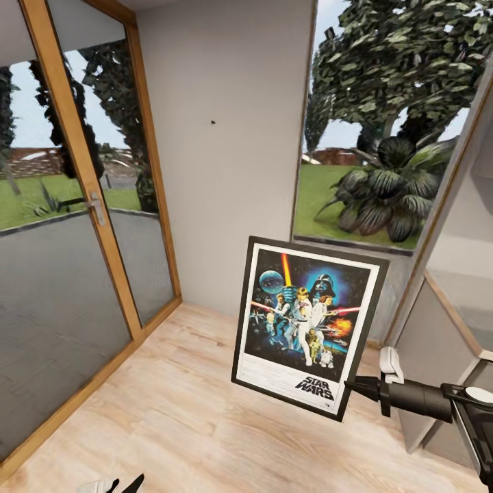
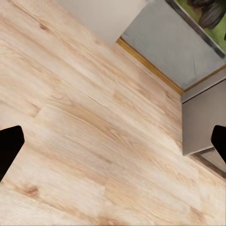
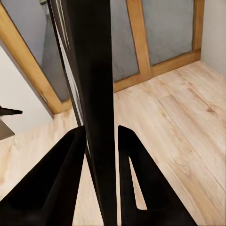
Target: Pick up the poster from the kitchen countertop and hang it on one of the wall nails in the kitchen.
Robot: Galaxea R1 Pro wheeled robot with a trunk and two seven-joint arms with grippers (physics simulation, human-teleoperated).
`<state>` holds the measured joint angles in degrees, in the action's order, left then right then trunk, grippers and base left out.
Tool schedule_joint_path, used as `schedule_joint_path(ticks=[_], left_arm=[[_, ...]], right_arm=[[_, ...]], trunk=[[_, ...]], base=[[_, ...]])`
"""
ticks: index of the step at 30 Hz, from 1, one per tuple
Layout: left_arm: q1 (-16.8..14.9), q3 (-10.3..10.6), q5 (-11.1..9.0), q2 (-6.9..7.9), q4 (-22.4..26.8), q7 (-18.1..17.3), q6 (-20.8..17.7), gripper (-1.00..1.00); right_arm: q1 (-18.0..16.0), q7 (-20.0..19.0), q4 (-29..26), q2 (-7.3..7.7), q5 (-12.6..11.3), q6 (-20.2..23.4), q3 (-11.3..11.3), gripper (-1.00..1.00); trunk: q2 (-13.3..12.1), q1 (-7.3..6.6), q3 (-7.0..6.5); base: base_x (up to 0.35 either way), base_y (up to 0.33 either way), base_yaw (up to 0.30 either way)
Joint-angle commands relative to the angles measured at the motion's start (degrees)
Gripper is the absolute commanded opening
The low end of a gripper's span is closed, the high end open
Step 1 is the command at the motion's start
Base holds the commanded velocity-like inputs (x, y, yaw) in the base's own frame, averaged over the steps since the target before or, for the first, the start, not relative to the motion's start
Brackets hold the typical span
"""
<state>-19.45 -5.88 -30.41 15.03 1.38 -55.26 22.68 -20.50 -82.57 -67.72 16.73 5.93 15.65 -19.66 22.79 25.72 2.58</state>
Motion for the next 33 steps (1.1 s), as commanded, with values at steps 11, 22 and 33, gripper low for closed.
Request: schedule_joint_path(ticks=[11, 22, 33], left_arm=[[-0.1, -0.5, 0.4, 0.00, -0.1, 0.0, 0.3, 1.00], [-0.1, -0.5, 0.4, 0.00, -0.1, 0.0, 0.3, 1.00], [-0.1, -0.5, 0.4, 0.00, -0.1, 0.0, 0.3, 1.00]], right_arm=[[-0.1, -0.4, 0.0, -0.03, 0.3, 0.7, -0.1, -1.00], [-0.1, -0.3, 0.0, -0.03, 0.3, 0.5, -0.1, -1.00], [0.0, -0.3, -0.1, -0.03, 0.1, 0.5, -0.1, -1.00]], trunk=[[0.1, 0.06, 0.13], [0.1, 0.06, 0.13], [0.1, 0.06, 0.13]], base=[[0.235, 0.294, 0.000], [0.229, 0.302, 0.000], [0.214, 0.310, 0.000]])
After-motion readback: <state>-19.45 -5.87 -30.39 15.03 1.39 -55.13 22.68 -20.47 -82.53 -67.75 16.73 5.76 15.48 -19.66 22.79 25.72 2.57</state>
